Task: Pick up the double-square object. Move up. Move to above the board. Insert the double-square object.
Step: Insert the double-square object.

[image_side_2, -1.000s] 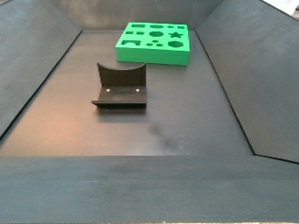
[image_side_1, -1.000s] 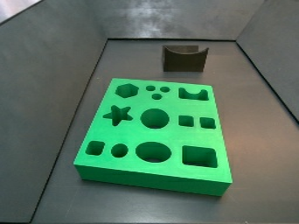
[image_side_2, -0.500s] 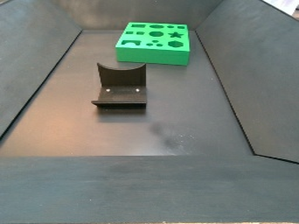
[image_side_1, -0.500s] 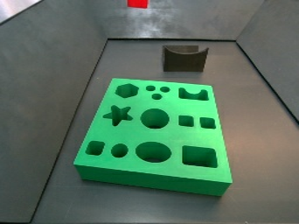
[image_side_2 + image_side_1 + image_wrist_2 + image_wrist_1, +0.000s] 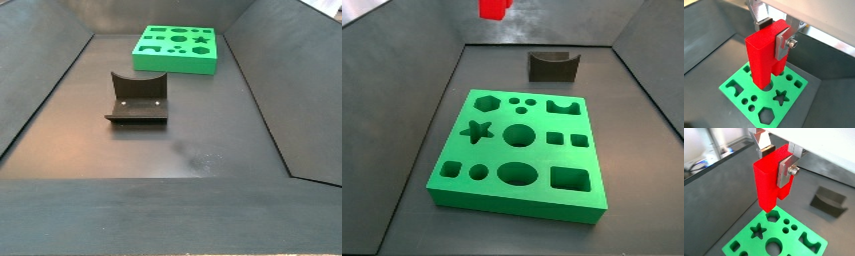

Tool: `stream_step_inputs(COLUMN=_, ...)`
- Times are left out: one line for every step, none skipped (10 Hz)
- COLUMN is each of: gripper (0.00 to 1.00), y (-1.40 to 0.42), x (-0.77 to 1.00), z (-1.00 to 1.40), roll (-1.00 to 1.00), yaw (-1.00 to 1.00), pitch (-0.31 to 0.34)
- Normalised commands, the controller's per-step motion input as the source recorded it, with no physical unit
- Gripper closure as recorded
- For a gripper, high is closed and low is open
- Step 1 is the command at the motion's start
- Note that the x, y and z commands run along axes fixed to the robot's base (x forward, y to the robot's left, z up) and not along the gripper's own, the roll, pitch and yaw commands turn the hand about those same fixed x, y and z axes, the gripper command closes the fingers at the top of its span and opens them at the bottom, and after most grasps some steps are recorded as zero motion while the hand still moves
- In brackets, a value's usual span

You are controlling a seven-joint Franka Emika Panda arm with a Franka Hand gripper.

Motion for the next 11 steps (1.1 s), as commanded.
stream_step_inputs(gripper=1.00, y=-0.17, x=0.00, z=0.00, roll=0.00, yaw=-0.97, pitch=0.000)
stream_step_inputs(gripper=1.00, y=-0.18, x=0.08, z=0.00, roll=0.00, yaw=-0.91, pitch=0.000)
stream_step_inputs(gripper=1.00, y=-0.25, x=0.41, z=0.00, roll=0.00, yaw=-0.61, pitch=0.000)
stream_step_inputs(gripper=1.00, y=-0.29, x=0.49, z=-0.02, roll=-0.01, yaw=-0.52, pitch=0.000)
stream_step_inputs(gripper=1.00, y=-0.27, x=0.36, z=0.00, roll=-0.03, yaw=-0.64, pitch=0.000)
stream_step_inputs(gripper=1.00, y=-0.24, x=0.10, z=-0.01, roll=-0.01, yaw=-0.87, pitch=0.001)
stream_step_inputs(gripper=1.00, y=-0.20, x=0.02, z=-0.07, roll=0.00, yaw=-0.96, pitch=0.000)
stream_step_inputs(gripper=1.00, y=-0.18, x=0.01, z=-0.11, roll=0.00, yaw=-0.98, pitch=0.000)
stream_step_inputs(gripper=1.00, y=-0.15, x=0.01, z=-0.09, roll=0.00, yaw=-0.99, pitch=0.000)
stream_step_inputs(gripper=1.00, y=-0.05, x=0.36, z=0.00, roll=0.01, yaw=-0.41, pitch=0.007)
stream_step_inputs(gripper=1.00, y=0.00, x=0.04, z=0.00, roll=0.05, yaw=-0.03, pitch=0.016)
